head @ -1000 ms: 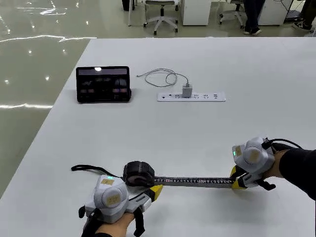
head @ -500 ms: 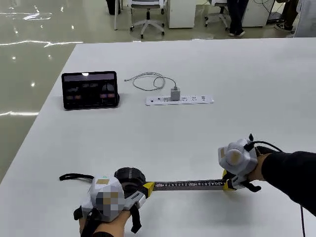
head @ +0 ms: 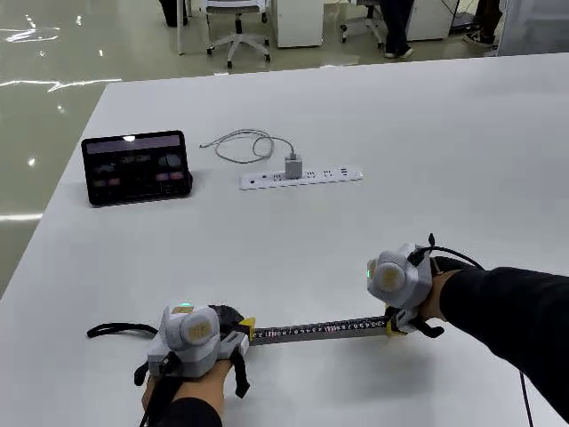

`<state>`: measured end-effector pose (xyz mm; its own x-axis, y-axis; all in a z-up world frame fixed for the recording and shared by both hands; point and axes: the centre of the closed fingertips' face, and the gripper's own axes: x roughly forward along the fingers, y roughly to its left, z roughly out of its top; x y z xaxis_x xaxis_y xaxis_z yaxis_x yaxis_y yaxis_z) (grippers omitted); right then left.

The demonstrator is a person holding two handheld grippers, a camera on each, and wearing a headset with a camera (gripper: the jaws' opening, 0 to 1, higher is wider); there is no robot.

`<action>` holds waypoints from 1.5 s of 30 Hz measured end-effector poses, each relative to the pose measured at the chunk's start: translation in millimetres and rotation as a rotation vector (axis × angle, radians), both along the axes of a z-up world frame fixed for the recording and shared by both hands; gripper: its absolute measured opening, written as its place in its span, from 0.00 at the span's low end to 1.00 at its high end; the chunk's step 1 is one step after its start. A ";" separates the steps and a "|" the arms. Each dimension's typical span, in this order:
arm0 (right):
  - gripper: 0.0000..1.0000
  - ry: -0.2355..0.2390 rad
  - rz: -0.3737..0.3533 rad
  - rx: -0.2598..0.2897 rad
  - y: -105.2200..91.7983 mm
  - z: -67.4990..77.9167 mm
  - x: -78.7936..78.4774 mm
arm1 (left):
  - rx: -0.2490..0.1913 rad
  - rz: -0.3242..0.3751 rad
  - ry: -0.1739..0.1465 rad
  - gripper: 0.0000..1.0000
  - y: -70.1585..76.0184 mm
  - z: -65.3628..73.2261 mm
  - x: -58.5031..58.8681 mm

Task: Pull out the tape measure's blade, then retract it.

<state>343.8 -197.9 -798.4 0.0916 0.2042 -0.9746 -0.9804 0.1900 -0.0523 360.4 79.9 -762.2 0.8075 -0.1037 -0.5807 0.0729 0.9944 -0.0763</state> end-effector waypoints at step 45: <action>0.11 0.011 0.024 0.057 19.4 1.0 -2.0 | 0.026 -0.024 0.023 0.62 1.1 -1.9 -1.4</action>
